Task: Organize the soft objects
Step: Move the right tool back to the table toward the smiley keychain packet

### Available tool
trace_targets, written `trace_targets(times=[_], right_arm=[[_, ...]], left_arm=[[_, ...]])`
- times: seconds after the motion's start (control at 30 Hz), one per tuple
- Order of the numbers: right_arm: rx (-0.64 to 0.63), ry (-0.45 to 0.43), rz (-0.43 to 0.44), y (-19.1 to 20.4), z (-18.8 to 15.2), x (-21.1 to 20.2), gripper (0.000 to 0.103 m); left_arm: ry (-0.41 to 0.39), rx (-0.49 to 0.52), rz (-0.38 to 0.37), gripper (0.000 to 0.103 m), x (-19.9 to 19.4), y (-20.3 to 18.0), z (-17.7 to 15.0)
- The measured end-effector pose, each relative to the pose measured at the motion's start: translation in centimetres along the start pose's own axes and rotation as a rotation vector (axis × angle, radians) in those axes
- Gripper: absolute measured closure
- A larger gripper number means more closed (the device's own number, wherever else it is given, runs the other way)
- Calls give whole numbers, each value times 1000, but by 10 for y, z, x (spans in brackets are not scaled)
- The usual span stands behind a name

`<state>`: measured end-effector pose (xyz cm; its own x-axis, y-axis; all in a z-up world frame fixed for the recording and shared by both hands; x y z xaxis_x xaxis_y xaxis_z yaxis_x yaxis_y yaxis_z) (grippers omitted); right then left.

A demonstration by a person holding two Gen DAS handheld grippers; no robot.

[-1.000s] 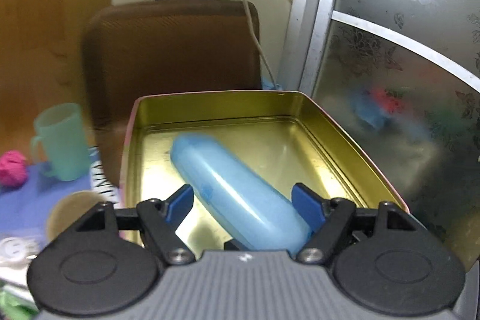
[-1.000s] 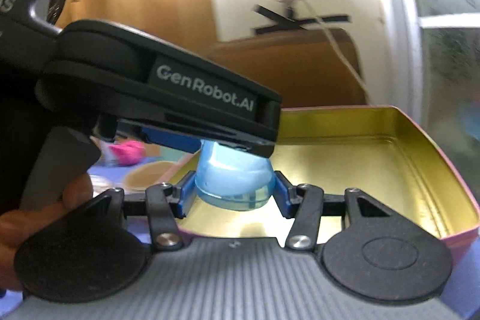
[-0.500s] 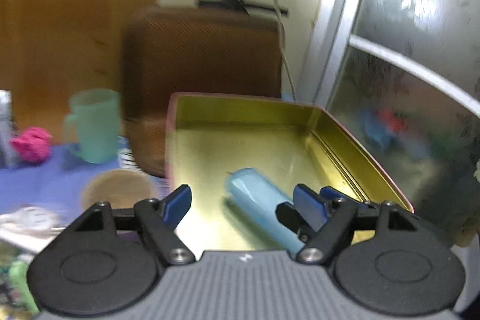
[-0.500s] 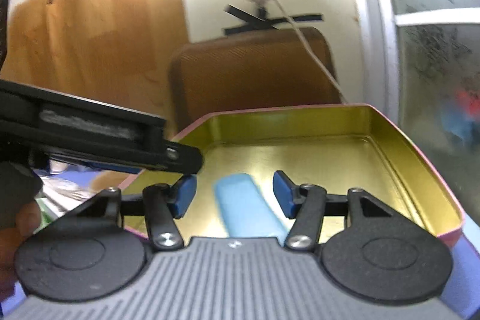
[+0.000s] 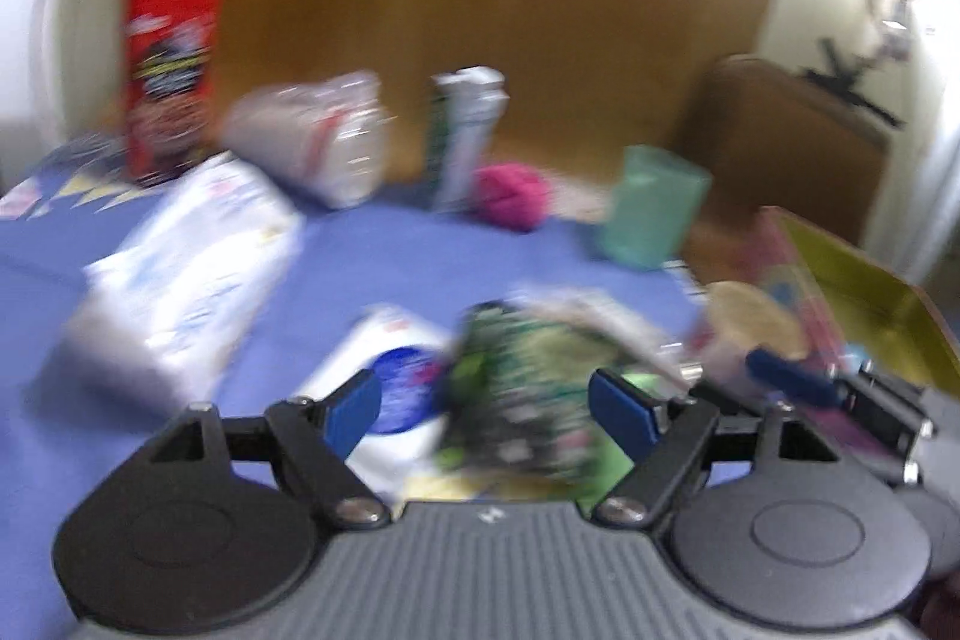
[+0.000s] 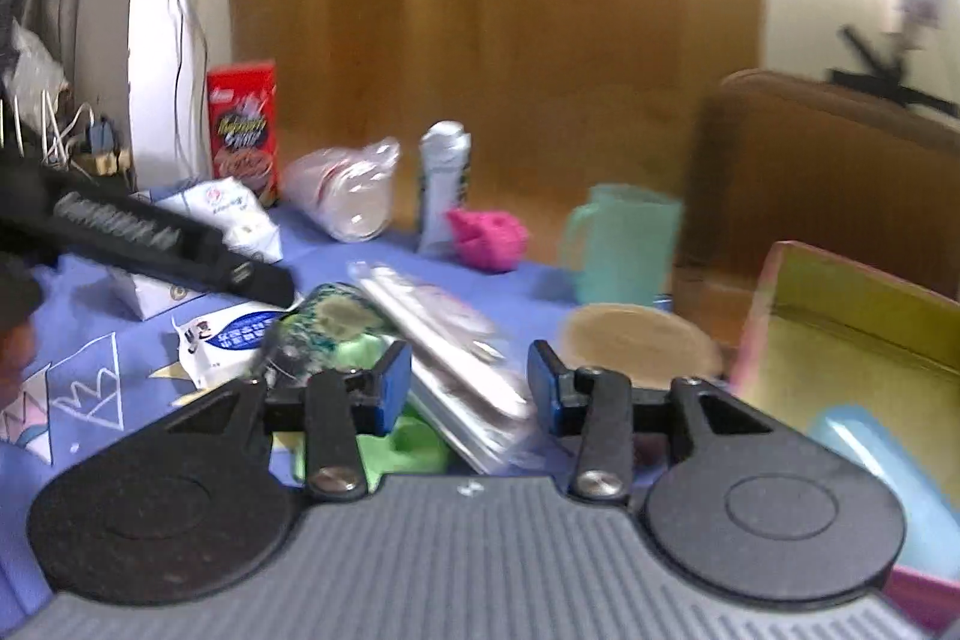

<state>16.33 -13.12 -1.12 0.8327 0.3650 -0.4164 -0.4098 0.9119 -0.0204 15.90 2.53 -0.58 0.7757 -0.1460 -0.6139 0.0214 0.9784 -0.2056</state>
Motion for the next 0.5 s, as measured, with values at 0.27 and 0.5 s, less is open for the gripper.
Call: trace_targets(times=[0.27, 0.5], right_arm=[[-34, 59, -12, 22, 9, 56, 59], [-98, -57, -77, 33, 18, 15, 92]], left_arm=[[7, -59, 23, 24, -4, 39, -10], [7, -30, 104, 24, -9, 49, -19]])
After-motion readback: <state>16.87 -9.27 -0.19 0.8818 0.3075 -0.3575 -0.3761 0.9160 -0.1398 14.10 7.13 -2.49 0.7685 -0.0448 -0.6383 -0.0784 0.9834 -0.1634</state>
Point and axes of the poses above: each gripper's, at about its wrist camera, not at the fingertips, and x roughly the way its jaws point, y to its left, z to its top, the point moved 10 cm from there along x, roughly the way its jaws point
